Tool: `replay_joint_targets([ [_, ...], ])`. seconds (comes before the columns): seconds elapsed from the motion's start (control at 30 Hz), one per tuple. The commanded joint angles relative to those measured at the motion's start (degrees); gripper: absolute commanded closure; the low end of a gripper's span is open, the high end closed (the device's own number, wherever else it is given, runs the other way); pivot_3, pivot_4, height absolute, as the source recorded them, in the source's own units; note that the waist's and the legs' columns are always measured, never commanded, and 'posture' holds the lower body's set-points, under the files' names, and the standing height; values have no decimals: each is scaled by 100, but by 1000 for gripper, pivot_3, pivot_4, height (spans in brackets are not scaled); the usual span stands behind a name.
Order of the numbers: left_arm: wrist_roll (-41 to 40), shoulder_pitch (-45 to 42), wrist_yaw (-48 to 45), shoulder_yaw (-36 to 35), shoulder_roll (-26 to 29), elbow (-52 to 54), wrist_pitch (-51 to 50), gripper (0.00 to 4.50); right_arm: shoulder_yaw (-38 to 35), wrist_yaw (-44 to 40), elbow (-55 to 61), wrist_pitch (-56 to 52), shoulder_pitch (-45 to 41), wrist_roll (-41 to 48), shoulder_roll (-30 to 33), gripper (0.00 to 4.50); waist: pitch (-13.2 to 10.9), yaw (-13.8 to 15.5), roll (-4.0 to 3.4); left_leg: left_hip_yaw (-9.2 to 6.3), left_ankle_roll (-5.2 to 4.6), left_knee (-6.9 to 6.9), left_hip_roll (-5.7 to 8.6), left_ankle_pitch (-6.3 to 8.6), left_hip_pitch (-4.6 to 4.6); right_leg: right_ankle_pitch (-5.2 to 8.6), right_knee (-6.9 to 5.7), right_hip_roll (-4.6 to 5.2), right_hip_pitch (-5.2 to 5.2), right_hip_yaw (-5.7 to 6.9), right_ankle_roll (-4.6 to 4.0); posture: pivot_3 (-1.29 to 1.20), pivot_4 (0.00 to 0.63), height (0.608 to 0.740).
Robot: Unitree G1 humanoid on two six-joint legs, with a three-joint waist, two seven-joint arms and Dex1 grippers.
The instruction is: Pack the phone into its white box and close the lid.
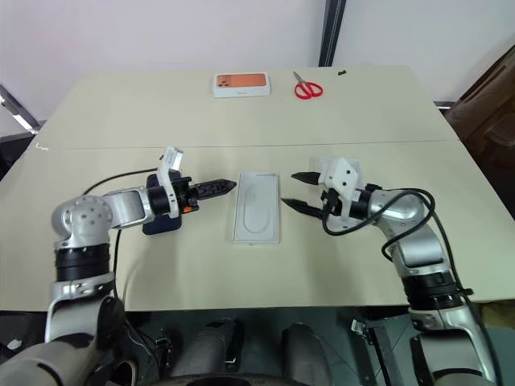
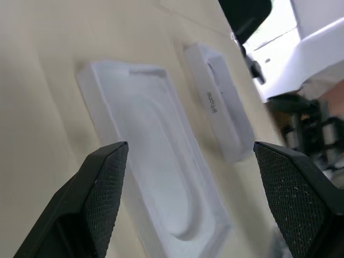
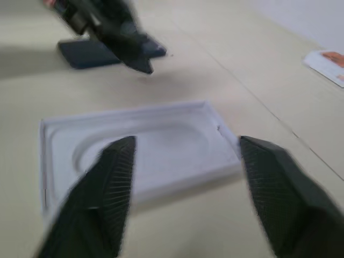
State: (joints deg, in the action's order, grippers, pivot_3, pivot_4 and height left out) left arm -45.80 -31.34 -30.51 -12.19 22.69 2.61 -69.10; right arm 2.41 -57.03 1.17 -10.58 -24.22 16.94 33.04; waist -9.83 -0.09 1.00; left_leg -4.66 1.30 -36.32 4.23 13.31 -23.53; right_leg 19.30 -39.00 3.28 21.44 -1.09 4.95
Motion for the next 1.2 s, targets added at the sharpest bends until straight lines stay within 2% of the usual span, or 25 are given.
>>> replay_joint_targets([
  [0.03,483,199,-736,327,439,384,1158,538,271,341,136,-11,-162,-252,-267,3370,0,-7,0,-1,3,7,0,-2,1,0,0,0,4,0,-2,0,150,740],
  [0.1,825,539,-1352,516,815,419,1976,538,673,638,39,50,-187,-675,-536,4438,1,-49,-2,-3,11,20,-1,-8,1,-2,0,0,11,1,-9,0,150,740],
  [0.17,1136,813,-1725,604,1036,358,2717,538,1038,798,-74,279,-179,-1113,-688,4438,0,-65,-6,-3,13,28,-3,-10,3,-1,1,-1,13,-1,-14,0,150,740],
  [0.27,1407,1084,-2068,616,1129,250,3549,538,1258,931,-151,190,-183,-1302,-854,4438,-4,-46,-10,-2,12,29,-2,-9,0,0,2,0,17,-2,-15,0,150,740],
  [0.4,1487,1413,-2530,527,1266,128,4135,538,1705,1102,-418,273,-279,-1917,-906,4438,-4,-56,-10,-3,-15,24,-2,5,0,-2,4,2,14,0,-16,0,150,740],
  [0.53,1400,1636,-2811,526,1390,107,4181,538,1945,1124,-620,335,-374,-2336,-848,4438,-6,-65,-13,-4,-21,30,-3,8,0,-2,3,1,21,0,-18,0,150,740],
  [0.7,1535,1671,-2725,541,1335,23,4388,538,2134,697,-695,289,-328,-2426,-656,4438,-5,-54,-12,-7,-24,25,-2,10,3,-3,3,1,11,4,-17,0,150,740],
  [0.97,1439,1567,-2462,454,1364,-88,3999,538,1806,751,-565,212,-437,-2128,-816,4438,-5,-66,-13,-9,-25,27,-3,10,5,-3,2,0,11,5,-17,0,150,740],
  [1.1,1047,1240,-2198,20,1558,-505,3130,538,1215,970,-415,104,-786,-1669,-1004,4438,-7,-69,-13,-10,-25,26,-3,10,5,-3,-1,-2,13,5,-17,0,150,740],
  [1.2,941,1066,-2112,-246,1697,-832,2867,538,1155,1023,-436,157,-992,-1572,-1172,4438,-9,-104,-14,-10,-25,28,-4,10,4,-3,-5,-5,19,4,-17,0,150,740],
])
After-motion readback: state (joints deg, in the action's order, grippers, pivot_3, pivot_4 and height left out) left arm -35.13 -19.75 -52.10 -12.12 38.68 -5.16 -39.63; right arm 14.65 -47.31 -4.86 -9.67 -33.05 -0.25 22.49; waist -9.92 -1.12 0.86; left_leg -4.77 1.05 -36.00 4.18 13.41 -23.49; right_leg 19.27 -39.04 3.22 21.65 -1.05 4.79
